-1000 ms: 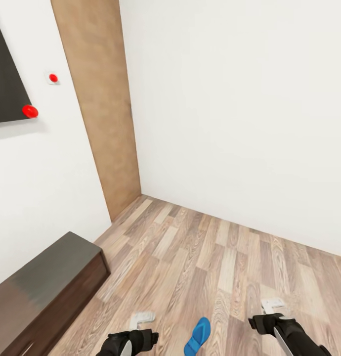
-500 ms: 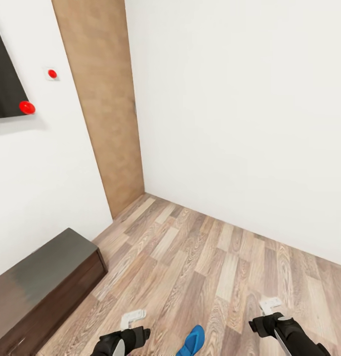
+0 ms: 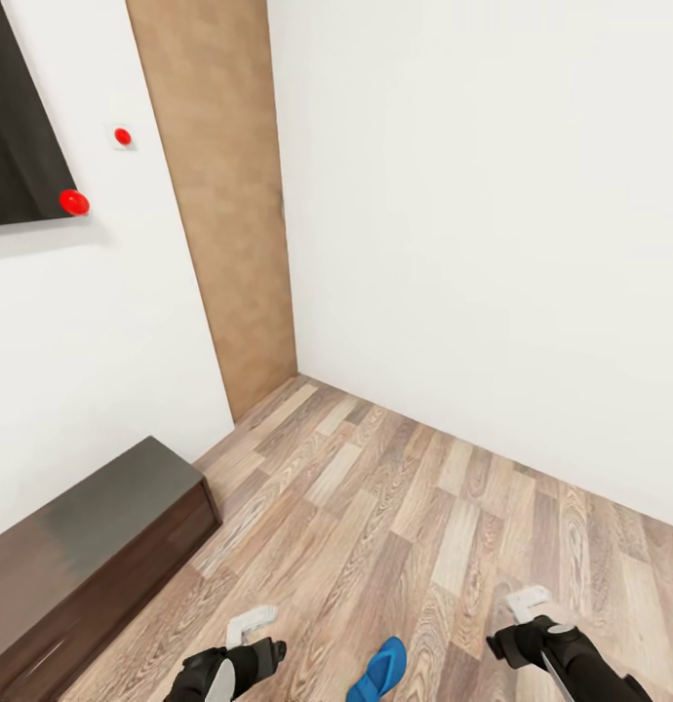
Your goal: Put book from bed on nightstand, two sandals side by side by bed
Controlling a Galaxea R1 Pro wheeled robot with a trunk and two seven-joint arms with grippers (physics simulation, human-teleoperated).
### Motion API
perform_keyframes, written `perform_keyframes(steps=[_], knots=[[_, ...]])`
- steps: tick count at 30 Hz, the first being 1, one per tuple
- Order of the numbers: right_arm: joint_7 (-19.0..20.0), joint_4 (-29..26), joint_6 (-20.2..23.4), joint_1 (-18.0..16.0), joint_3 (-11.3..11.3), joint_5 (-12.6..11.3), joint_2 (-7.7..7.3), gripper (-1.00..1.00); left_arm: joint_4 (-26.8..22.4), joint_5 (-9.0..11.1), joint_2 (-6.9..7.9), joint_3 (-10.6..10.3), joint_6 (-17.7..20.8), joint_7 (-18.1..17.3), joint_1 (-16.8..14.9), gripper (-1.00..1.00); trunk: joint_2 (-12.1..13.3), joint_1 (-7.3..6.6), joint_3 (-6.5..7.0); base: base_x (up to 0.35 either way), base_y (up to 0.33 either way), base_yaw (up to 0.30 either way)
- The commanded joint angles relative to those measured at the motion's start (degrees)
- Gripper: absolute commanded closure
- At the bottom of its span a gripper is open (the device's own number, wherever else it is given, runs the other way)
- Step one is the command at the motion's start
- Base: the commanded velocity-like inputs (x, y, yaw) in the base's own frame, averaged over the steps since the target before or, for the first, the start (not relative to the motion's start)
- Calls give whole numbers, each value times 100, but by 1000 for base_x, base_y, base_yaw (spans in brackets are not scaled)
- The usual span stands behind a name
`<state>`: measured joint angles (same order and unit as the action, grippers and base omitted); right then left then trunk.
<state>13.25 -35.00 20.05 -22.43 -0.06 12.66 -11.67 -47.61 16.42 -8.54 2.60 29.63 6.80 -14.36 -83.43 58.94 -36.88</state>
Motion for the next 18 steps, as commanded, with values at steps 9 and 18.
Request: perform_keyframes(steps=[9, 18], knots=[[727, 12, -1037, -258, -30, 871, -140, -100, -424, 688, 44, 476, 399, 40, 37, -100, -366, 198, -190, -1, -7, 26], [858, -68, -1971, -601, -56, 1025, -190, -100, -1220, 965, 46, 1043, 657, 142, 211, -100, -727, 396, -355, 0, -1, 4]])
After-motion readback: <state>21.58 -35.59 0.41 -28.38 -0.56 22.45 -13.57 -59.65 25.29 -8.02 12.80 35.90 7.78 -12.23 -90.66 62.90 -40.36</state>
